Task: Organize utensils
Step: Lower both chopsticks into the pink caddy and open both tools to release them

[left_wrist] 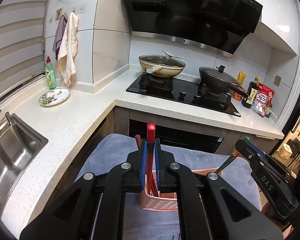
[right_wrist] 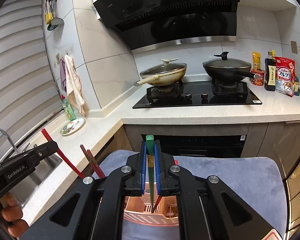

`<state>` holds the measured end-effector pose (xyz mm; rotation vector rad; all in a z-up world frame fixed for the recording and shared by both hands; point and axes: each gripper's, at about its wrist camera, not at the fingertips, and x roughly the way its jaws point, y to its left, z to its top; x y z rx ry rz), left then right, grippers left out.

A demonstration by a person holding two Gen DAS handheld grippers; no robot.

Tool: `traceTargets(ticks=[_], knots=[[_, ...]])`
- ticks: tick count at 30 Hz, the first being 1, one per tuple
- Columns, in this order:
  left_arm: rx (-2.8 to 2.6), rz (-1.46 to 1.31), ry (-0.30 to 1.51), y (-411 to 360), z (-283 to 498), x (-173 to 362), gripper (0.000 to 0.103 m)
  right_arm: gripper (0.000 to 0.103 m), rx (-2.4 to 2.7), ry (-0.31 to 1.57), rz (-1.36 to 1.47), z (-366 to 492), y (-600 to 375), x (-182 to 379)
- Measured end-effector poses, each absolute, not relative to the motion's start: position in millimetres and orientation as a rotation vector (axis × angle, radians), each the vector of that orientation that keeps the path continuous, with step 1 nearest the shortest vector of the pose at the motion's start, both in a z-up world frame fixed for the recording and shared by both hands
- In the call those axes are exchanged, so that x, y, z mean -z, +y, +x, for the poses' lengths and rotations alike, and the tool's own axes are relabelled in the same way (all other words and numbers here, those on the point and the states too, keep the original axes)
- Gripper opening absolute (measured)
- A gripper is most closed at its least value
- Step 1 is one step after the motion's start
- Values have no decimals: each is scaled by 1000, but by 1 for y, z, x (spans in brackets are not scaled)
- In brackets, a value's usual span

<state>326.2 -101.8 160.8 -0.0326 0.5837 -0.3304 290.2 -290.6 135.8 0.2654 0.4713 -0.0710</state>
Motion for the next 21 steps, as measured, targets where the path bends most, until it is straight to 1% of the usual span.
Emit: traceTargets(ticks=[3,5,7,14,21], knots=[[322,-6,578,-104,323,-161,10,11,71,462,253,286,-288,-141],[317,-2,573,-104,319,-162,23,12,71,453,251,281,-288,-146],[313,-4,566,-103,316,-165,29,12,65,443,251,275,-287,-152],[301,28,546,-102,293,-172,30,12,46,424,233,247,-280,-167],[278,84,536,-101,261,-172,30,13,37,437,239,208,-273,-168]])
